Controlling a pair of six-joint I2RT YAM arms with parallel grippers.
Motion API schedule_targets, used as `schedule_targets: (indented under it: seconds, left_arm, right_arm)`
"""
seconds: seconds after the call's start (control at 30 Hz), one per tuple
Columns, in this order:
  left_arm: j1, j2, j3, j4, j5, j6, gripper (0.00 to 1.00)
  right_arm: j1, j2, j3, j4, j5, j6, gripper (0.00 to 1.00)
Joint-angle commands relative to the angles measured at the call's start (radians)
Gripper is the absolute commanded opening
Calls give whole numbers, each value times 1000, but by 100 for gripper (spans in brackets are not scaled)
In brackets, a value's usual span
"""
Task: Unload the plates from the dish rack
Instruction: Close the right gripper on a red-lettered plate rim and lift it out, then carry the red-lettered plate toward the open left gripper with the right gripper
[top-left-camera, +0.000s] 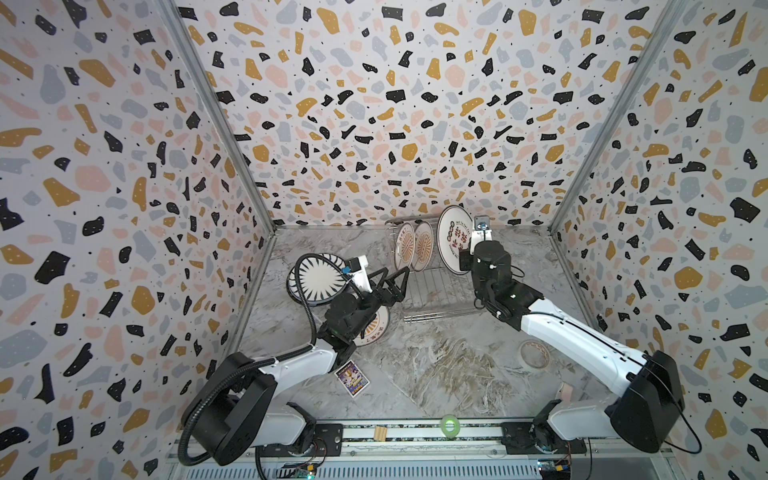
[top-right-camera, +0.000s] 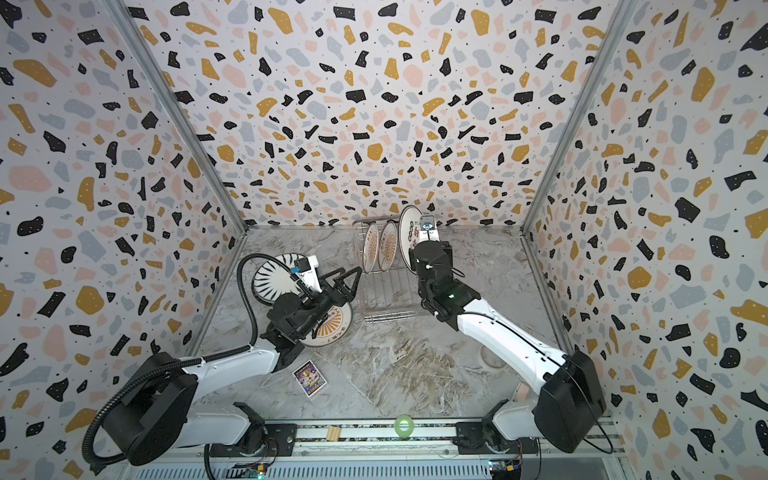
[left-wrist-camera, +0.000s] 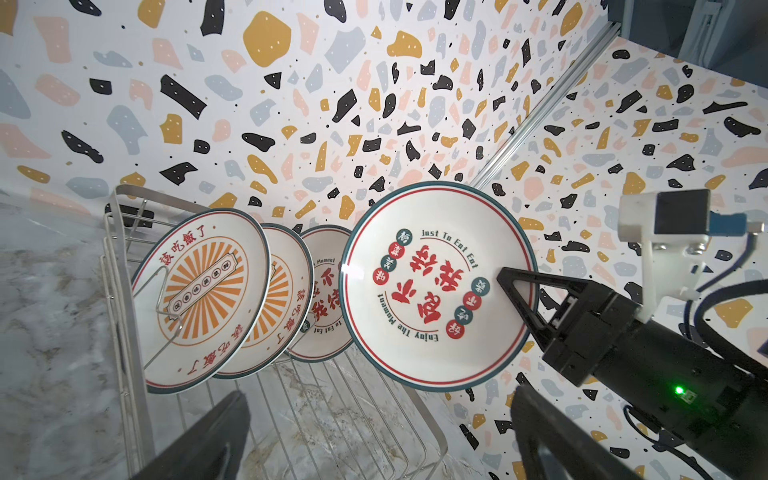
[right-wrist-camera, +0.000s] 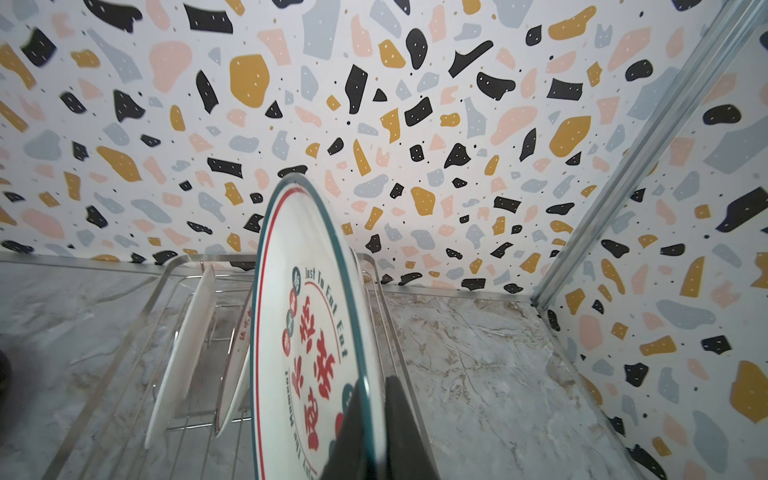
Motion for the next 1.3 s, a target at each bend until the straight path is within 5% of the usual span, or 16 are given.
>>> schedule_targets:
  seconds: [0.0,0.4,0.9,1.0,1.27]
  left_arm:
    - [-7,-18,25,0,-3,19,100]
    - [-6,-55,32,-56,63,107,100]
    - [-4,-76,-6,-33,184,162,99]
    - [-6,-61,-7,-7,189,131,92]
    - [-6,-67,-36,77,225,68,55]
  right_arm:
    - [-49,-88,-43,84,-167,97,3]
    - [-256,-203,-268,312,-868,258,2]
    - [-338,-157,-361,603,-1302,366,0]
    - [-337,-166,-377,628,-1327,355,0]
    - [-338,-195,-406,629,-1309,326,0]
